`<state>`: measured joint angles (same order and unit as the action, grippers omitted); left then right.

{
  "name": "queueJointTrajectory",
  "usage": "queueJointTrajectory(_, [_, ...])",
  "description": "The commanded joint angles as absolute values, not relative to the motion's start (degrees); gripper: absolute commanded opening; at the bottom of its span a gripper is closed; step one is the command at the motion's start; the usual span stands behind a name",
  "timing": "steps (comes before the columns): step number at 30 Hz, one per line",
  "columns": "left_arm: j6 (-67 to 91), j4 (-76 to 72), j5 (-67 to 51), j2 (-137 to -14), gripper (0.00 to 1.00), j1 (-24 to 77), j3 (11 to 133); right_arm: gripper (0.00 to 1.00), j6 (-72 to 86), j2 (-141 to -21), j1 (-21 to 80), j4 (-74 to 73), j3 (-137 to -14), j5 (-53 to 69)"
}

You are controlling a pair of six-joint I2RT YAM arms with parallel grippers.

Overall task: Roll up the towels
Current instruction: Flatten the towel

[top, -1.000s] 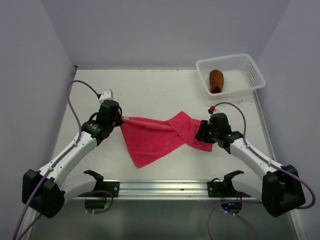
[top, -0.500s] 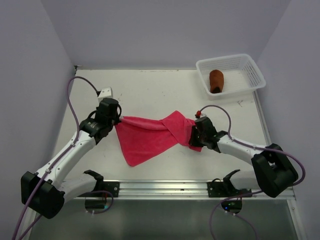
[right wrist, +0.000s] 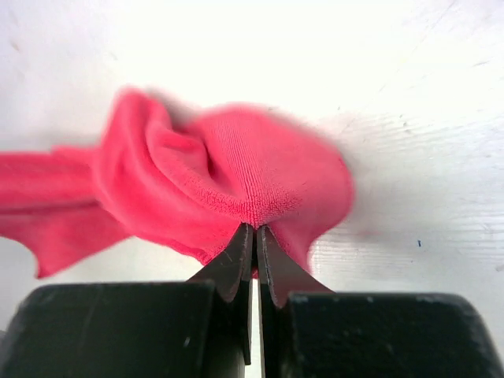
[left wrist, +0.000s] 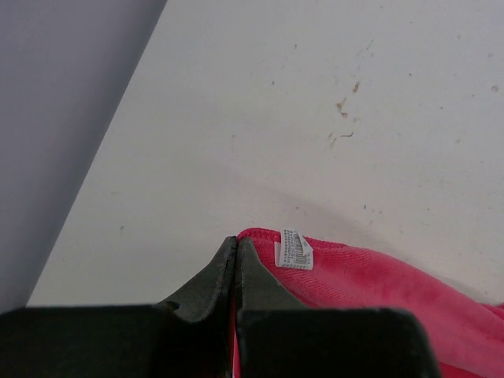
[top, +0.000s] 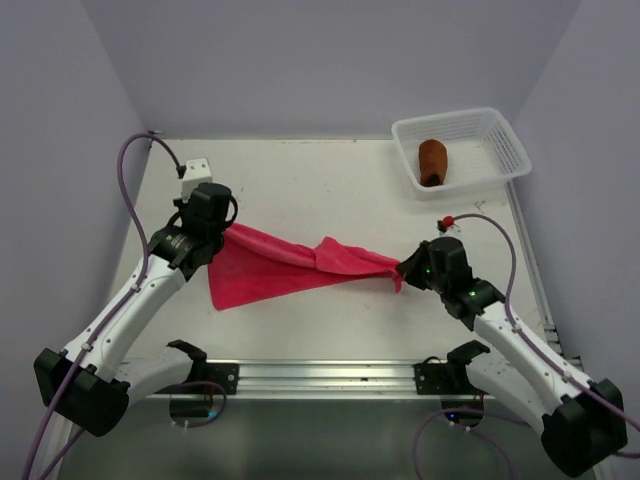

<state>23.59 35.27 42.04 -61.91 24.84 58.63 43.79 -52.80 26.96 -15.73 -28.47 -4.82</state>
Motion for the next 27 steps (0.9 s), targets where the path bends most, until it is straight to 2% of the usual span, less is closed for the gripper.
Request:
queueJointTrajectory(1, [21.89,34.99,48.08,-60.74,0.0,24.87,58.45,0.0,51.32,-44.4,23.04,-24.31,-28.39,-4.83])
queueJointTrajectory(9, [20.66,32.61,42.47,-61.79,0.0,24.7,54.67,0.0,53.35,-34.9,22.06,-35.68,-30.41,-16.42])
queueJointTrajectory(10, [20.39,31.74,41.41,-62.05,0.0,24.7,54.32,0.22,53.26,-35.07,22.06,-36.12,-30.15,-16.61])
queueJointTrajectory(11, [19.96,31.38,39.13,-62.05,0.0,24.7,53.88,0.36,53.35,-35.68,21.97,-36.38,-29.71,-16.61])
queueJointTrajectory(13, [19.16,30.42,36.66,-61.79,0.0,24.7,53.61,0.45,52.3,-36.99,21.97,-36.47,-29.53,-15.82])
queueJointTrajectory(14, [18.46,29.89,35.43,-61.53,0.0,24.7,53.18,0.56,51.77,-38.39,22.06,-36.56,-29.79,-15.65])
queueJointTrajectory(16, [17.85,28.4,32.53,-60.74,0.0,24.7,52.65,0.63,50.02,-39.55,21.97,-37.0,-30.76,-15.99])
queueJointTrajectory(19, [17.49,28.04,30.59,-60.38,0.0,24.7,52.3,0.6,44.14,-40.86,21.97,-32.99,-32.6,-15.39])
queueJointTrajectory(21, [17.4,27.95,29.71,-60.47,0.0,24.7,52.21,0.54,37.92,-43.4,22.15,-28.24,-32.96,-8.73])
queueJointTrajectory(23, [17.4,27.86,29.36,-60.82,0.0,24.7,52.29,0.52,35.78,-47.18,22.5,-24.45,-34.35,-4.51])
queueJointTrajectory(27, [17.4,27.95,29.97,-61.26,0.0,24.7,52.38,0.47,31.91,-56.41,28.02,-20.22,-37.35,-6.84])
